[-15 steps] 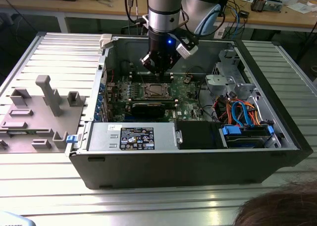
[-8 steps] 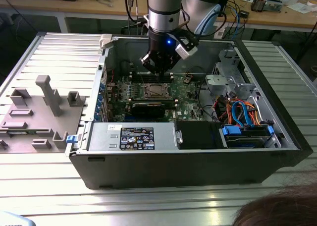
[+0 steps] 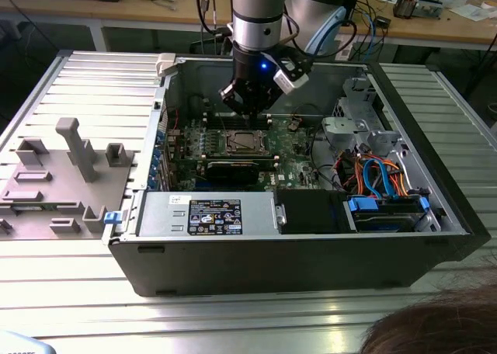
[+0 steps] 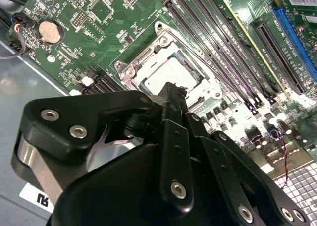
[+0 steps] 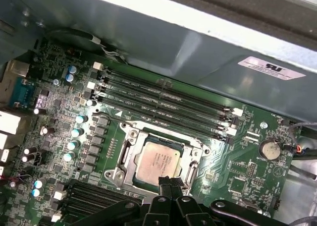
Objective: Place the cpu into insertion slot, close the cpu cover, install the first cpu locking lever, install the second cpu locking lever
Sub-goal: 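Install the first cpu locking lever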
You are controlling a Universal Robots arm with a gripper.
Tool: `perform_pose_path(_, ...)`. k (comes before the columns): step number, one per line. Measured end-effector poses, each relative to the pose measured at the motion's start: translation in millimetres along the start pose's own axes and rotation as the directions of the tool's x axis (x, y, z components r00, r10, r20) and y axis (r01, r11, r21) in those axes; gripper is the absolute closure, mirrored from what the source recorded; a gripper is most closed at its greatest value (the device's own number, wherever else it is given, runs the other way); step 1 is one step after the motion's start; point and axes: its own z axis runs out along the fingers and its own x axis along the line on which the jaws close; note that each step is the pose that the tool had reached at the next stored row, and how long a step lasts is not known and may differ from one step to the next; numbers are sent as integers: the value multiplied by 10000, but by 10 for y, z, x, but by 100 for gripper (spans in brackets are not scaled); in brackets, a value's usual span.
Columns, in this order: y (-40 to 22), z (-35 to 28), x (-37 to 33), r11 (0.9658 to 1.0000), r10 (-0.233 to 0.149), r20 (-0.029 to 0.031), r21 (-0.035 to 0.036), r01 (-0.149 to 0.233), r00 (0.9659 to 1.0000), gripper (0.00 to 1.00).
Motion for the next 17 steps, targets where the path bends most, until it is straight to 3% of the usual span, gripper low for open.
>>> perform_pose_path(17, 0, 1, 0, 9972, 752, -10, 24, -752, 9972, 89)
